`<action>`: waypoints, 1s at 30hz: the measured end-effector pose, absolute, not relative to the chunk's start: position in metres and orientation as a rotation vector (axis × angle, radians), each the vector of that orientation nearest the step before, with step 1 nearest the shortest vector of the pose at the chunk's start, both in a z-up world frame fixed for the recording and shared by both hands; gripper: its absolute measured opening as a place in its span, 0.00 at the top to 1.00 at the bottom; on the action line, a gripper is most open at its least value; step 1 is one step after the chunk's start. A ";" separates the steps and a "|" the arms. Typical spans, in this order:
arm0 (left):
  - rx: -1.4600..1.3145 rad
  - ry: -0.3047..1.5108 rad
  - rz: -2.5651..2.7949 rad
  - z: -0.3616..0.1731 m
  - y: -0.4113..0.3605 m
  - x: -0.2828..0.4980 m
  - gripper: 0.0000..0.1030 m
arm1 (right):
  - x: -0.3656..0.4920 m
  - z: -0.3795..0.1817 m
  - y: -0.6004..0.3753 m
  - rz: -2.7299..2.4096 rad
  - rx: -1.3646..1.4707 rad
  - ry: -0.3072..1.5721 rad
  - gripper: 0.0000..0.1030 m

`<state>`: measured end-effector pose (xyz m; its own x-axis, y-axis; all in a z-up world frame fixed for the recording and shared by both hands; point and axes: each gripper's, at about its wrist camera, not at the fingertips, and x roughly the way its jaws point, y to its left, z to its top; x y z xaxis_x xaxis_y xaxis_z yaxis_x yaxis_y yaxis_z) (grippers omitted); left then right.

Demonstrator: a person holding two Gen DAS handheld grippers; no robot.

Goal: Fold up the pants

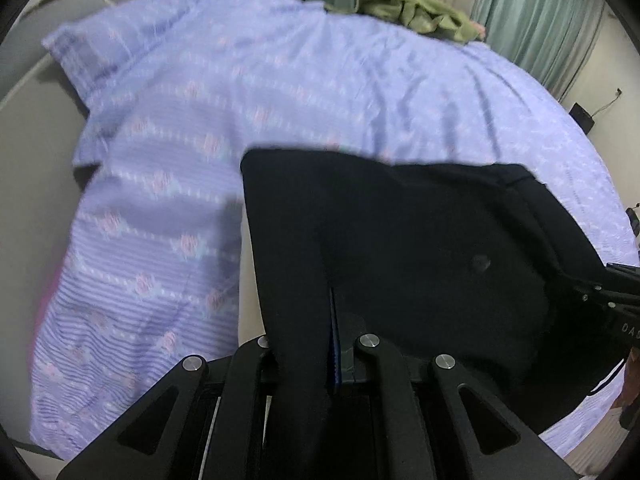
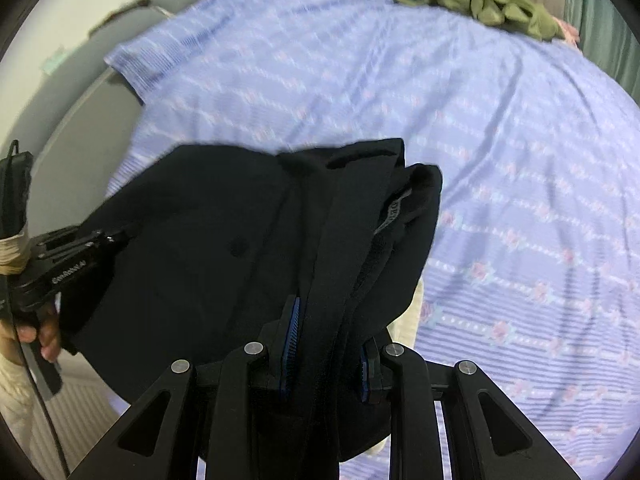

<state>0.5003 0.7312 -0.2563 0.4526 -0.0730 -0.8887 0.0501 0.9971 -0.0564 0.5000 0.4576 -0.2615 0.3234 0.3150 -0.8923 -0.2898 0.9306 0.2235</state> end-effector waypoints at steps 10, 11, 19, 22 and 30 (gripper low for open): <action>0.067 1.128 0.029 -0.286 0.732 0.484 0.50 | 0.485 -0.289 0.433 0.309 0.104 1.260 0.41; 0.123 1.125 0.077 -0.287 0.731 0.481 0.43 | 0.482 -0.288 0.431 0.307 0.099 1.259 0.41; 0.187 1.158 0.205 -0.271 0.734 0.436 0.30 | 0.453 -0.262 0.433 0.253 -0.057 1.209 0.39; 0.241 1.156 0.246 -0.253 0.723 0.406 0.30 | 0.432 -0.238 0.428 0.247 -0.127 1.150 0.39; 0.228 1.002 0.224 -0.157 0.656 0.327 0.11 | 0.356 -0.147 0.367 0.282 -0.145 0.976 0.22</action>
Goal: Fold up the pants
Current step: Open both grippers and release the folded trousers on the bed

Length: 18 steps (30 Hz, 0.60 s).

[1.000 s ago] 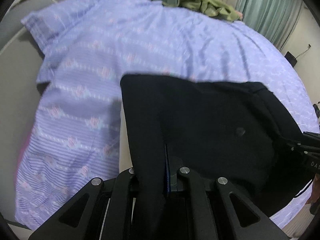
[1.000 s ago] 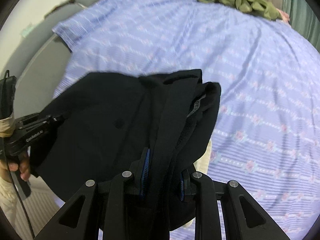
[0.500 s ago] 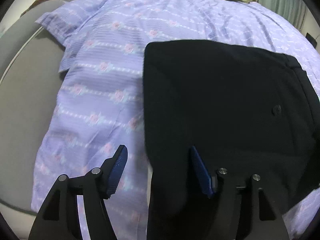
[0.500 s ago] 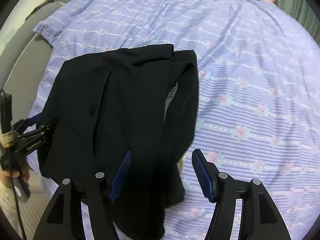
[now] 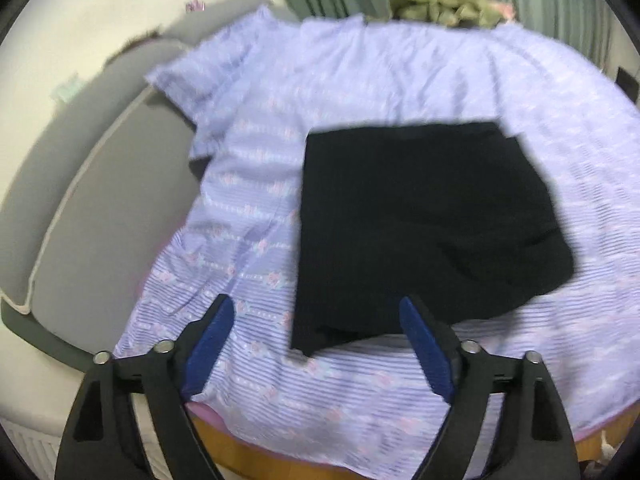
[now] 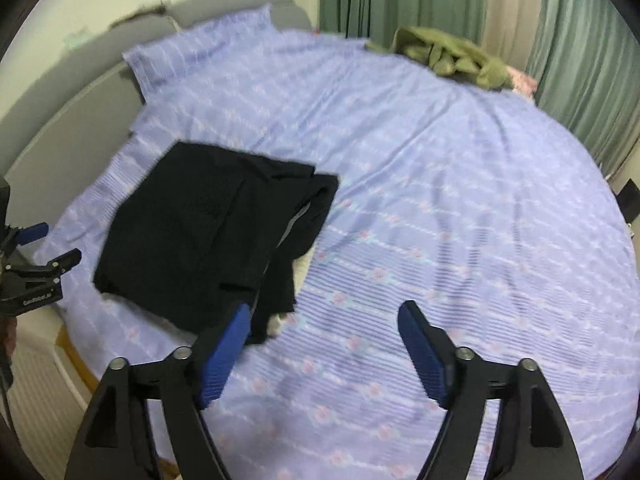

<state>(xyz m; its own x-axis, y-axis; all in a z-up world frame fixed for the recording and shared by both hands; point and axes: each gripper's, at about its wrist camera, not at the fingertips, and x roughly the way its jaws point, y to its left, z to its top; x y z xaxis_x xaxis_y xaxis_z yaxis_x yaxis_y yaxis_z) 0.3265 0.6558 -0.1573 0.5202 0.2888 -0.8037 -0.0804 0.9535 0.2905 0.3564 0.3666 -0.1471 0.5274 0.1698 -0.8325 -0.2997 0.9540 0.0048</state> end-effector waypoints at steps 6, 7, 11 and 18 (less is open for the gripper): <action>0.235 0.825 0.206 -0.078 0.575 0.272 0.05 | 0.301 -0.086 0.298 0.273 -0.110 0.885 0.15; 0.216 0.795 0.202 -0.067 0.559 0.263 0.04 | 0.295 -0.080 0.287 0.274 -0.105 0.877 0.14; 0.189 0.718 0.165 -0.034 0.494 0.232 0.03 | 0.257 -0.052 0.236 0.254 -0.094 0.828 0.14; 0.142 0.667 0.099 -0.003 0.398 0.181 0.02 | 0.192 -0.015 0.147 0.209 -0.057 0.760 0.14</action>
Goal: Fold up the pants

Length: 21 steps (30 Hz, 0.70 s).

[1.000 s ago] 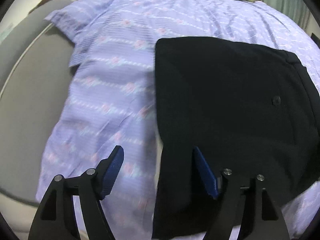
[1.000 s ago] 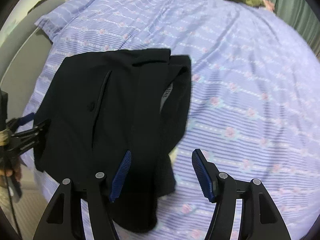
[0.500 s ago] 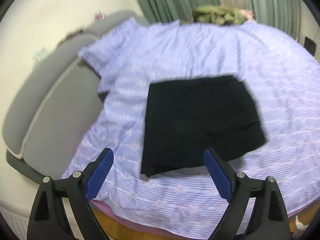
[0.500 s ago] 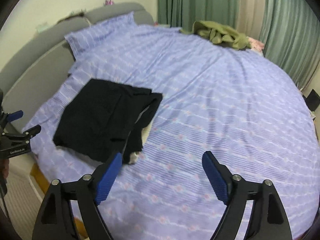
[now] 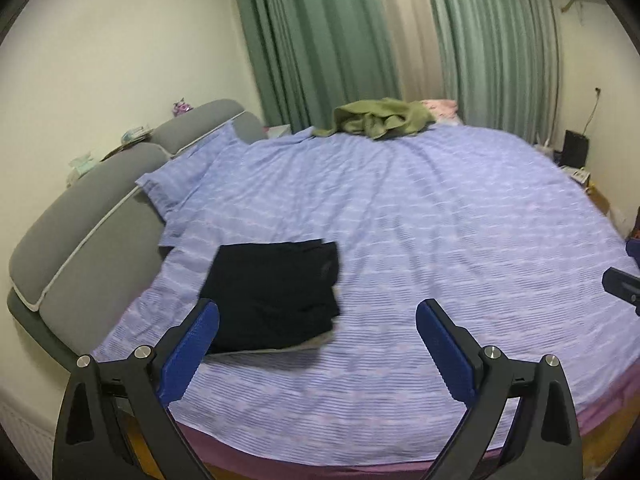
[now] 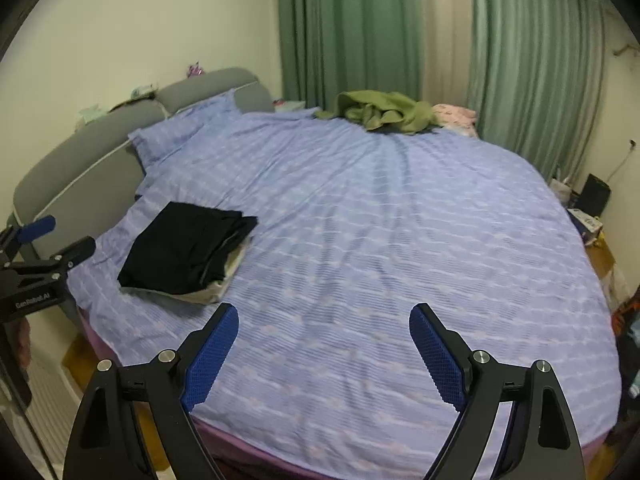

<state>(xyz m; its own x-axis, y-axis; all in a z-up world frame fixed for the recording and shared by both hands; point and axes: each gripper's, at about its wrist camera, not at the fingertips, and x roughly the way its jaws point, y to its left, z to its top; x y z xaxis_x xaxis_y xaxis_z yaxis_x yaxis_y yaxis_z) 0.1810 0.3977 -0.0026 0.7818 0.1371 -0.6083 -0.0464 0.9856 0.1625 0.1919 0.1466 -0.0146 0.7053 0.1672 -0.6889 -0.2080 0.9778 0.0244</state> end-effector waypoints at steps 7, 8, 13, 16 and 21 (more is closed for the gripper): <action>0.118 0.616 0.071 0.022 0.309 0.126 0.00 | 0.132 0.010 0.066 0.183 -0.025 0.714 0.14; 0.117 0.613 0.065 0.024 0.299 0.118 0.00 | 0.125 0.013 0.056 0.179 -0.021 0.711 0.14; 0.116 0.600 0.036 0.033 0.256 0.090 0.00 | 0.095 0.022 0.015 0.160 0.002 0.703 0.14; 0.123 0.599 0.020 0.037 0.240 0.083 0.00 | 0.082 0.026 -0.001 0.134 0.012 0.699 0.14; 0.133 0.593 0.012 0.043 0.229 0.079 0.00 | 0.070 0.031 -0.014 0.111 0.039 0.688 0.14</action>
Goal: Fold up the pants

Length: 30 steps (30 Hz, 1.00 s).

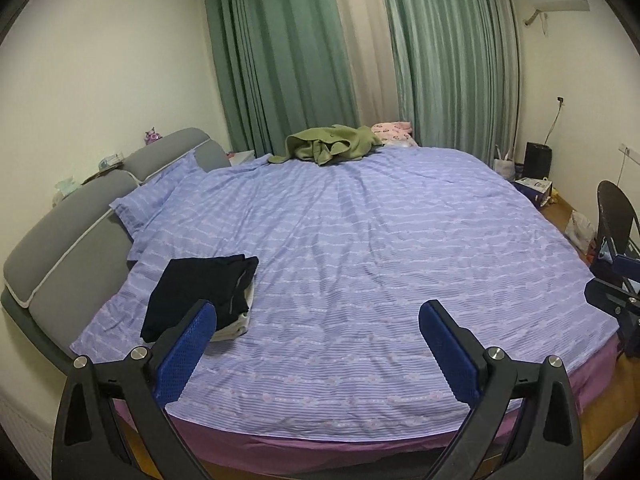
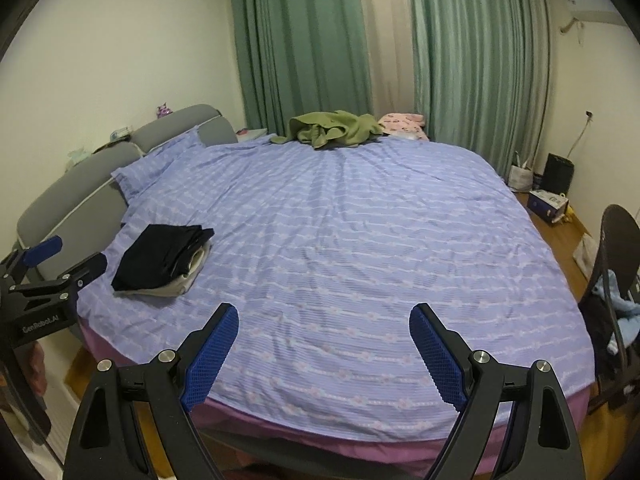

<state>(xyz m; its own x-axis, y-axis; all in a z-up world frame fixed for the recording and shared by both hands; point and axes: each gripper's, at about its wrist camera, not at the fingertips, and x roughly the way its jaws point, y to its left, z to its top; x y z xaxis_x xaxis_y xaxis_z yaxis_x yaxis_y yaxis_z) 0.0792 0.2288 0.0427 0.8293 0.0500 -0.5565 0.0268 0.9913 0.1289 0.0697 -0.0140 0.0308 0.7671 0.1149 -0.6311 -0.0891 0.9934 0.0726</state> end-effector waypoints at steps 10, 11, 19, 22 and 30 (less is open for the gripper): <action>0.145 0.571 -0.016 0.052 0.227 0.063 0.00 | 0.049 0.045 -0.007 0.106 0.067 0.634 0.14; 0.144 0.568 -0.017 0.054 0.227 0.060 0.00 | 0.047 0.047 -0.006 0.103 0.064 0.628 0.14; 0.137 0.568 -0.018 0.057 0.228 0.048 0.00 | 0.034 0.049 -0.003 0.108 0.063 0.621 0.14; 0.133 0.567 -0.021 0.058 0.225 0.040 0.00 | 0.031 0.049 -0.004 0.106 0.061 0.623 0.14; 0.129 0.560 -0.026 0.060 0.219 0.028 0.00 | 0.020 0.051 -0.009 0.100 0.052 0.620 0.14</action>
